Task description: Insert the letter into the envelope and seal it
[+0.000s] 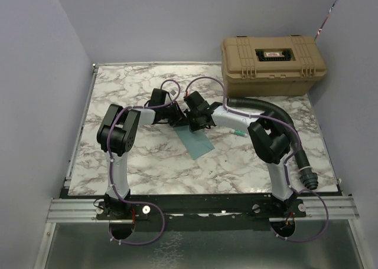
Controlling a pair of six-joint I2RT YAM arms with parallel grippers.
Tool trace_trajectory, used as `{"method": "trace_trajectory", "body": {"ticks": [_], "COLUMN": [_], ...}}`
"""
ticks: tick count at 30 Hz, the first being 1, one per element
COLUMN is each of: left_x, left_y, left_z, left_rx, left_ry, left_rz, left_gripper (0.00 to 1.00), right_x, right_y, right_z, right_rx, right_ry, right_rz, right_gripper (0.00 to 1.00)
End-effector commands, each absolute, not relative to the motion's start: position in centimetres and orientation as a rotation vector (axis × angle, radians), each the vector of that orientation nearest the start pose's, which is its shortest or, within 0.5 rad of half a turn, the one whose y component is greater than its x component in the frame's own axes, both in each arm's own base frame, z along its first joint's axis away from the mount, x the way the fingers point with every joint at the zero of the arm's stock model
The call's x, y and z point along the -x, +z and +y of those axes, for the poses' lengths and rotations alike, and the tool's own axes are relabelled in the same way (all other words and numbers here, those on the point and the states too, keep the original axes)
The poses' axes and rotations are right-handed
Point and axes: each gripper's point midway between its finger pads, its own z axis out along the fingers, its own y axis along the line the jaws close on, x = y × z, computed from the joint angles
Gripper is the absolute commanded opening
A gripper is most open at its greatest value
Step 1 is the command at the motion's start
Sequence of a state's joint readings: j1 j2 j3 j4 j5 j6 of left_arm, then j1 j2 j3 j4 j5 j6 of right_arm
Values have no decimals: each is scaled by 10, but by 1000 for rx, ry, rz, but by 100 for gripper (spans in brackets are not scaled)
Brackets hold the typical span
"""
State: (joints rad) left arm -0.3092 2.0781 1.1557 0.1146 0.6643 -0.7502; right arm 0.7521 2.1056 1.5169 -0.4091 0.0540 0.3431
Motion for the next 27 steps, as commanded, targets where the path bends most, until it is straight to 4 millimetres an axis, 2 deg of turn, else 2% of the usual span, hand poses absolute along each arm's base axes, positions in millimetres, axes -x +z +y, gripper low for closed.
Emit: {"method": "trace_trajectory", "body": {"ticks": [1,6,11,21,27], "left_x": [-376,-377,-379,-380,-375], "left_y": [-36,-40,-40,-41,-43], "left_z": [-239,-240,-240,-239,-237], "left_rx": [309,320,313,306,314], "left_ry": [-1048,-1048,-1041,-1035,-1021], "left_rz": [2706,2716,2713,2714,2735], "left_gripper": [0,0,0,0,0], "right_x": [-315,-287,-270,-258,-250], "right_y": [-19,-33,-39,-51,-58], "right_z": [310,296,288,274,259], "right_rx": [643,769,800,810,774], "right_ry": [248,208,181,110,29], "right_rz": [2705,2750,2785,2844,2894], "right_gripper": [12,13,14,23,22]}}
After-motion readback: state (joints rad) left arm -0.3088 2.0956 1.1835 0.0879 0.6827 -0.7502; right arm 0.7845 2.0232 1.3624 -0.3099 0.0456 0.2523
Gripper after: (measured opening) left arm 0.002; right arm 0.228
